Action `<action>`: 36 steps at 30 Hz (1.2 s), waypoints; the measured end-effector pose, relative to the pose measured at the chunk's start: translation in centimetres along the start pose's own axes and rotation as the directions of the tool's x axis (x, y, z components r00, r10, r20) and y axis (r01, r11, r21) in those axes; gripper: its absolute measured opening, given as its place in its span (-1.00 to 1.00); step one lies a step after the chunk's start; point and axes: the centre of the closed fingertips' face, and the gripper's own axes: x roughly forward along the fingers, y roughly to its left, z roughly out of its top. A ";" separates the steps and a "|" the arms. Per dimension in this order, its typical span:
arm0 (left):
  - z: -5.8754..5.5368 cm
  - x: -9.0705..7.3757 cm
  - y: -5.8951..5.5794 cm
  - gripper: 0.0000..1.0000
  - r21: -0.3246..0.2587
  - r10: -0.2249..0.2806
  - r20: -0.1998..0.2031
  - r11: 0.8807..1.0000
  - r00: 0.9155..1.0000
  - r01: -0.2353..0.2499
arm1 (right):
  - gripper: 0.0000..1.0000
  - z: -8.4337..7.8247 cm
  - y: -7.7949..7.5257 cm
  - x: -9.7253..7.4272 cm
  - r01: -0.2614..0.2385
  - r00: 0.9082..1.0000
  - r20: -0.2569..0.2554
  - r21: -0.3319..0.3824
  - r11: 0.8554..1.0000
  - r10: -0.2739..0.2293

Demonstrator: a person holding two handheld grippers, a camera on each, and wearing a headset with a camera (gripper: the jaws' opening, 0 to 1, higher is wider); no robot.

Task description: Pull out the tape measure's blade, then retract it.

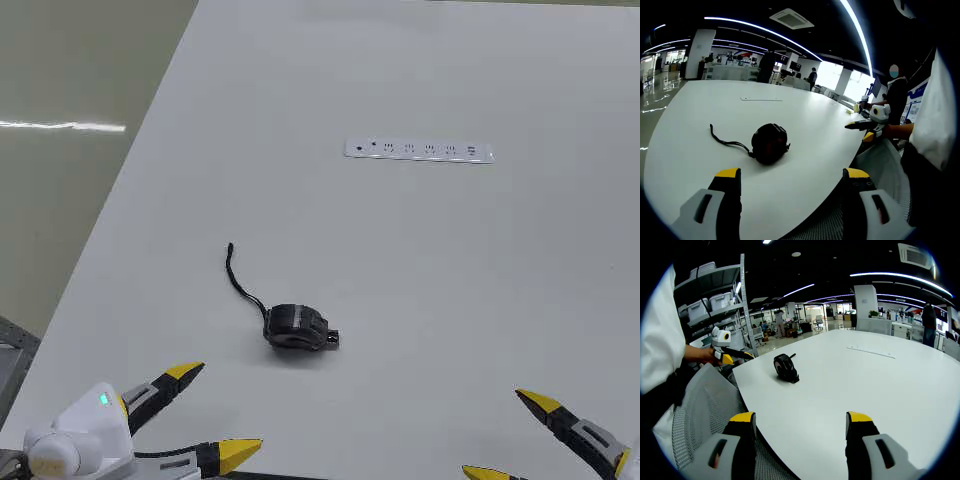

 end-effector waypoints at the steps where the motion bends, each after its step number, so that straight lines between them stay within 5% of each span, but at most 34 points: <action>1: 0.0 0.0 0.0 0.64 0.001 0.000 0.001 1.000 1.000 0.000 | 0.48 0.0 0.0 0.0 0.000 1.000 -0.001 -0.002 1.000 0.000; 36: 0.0 -0.3 0.0 0.62 -0.001 0.003 0.003 1.000 1.000 -0.003 | 0.45 -0.2 0.3 0.0 -0.005 1.000 -0.008 -0.003 1.000 0.005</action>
